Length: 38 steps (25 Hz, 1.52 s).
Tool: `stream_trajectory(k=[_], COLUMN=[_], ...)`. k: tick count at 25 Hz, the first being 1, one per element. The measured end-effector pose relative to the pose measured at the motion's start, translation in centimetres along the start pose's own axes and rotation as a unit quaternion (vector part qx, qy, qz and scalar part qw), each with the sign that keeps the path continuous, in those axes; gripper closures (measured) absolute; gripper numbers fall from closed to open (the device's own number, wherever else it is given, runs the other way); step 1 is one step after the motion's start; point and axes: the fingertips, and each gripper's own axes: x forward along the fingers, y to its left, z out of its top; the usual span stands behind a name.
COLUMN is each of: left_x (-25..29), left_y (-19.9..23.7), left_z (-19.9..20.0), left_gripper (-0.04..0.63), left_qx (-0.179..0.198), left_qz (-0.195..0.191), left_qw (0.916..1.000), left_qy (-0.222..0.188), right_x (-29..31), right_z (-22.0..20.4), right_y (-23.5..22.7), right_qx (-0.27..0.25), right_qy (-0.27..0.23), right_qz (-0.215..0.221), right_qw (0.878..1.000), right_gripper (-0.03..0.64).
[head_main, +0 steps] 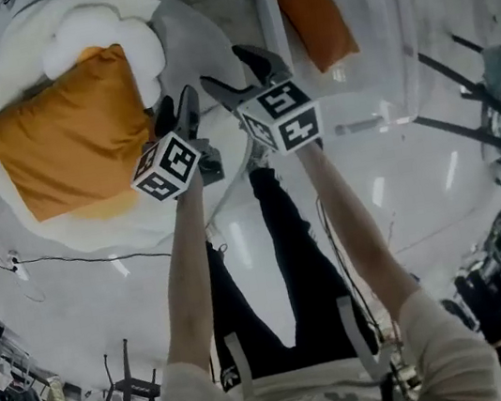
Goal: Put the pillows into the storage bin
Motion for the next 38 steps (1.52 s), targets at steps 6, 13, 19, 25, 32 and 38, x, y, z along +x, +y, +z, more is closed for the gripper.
stream_trajectory(k=[6,13,19,25,32,38], left_x=[0.7,3.9,5.6,5.1,0.7,-2.0], left_y=[5.9,13.4,13.5,14.9,8.3,1.2], left_z=[2.2,0.1,-0.9,-0.4,2.9,6.2], left_gripper=[0.371,0.371,0.443,0.577,0.581,0.581], left_qx=[-0.267,-0.443,-0.520,-0.515,-0.502,-0.480], left_qz=[-0.070,-0.083,-0.107,-0.081,-0.143,-0.201], left_qw=[0.9502,0.8588,0.7992,0.8036,0.8072,0.8213], left_qy=[-0.143,-0.243,-0.282,-0.286,-0.276,-0.233], right_x=[10.0,19.2,20.3,19.8,13.5,5.9], right_z=[3.9,1.5,0.2,0.3,5.4,11.1], right_y=[2.7,2.9,1.5,3.3,5.9,5.7], right_qx=[-0.103,-0.061,-0.042,-0.055,-0.053,-0.068], right_qy=[0.031,0.106,0.142,0.142,0.062,-0.018], right_qz=[0.056,0.129,0.110,0.107,0.107,0.051], right_qw=[0.993,0.984,0.983,0.983,0.991,0.996], right_gripper=[0.334,0.334,0.341,0.545,0.563,0.563])
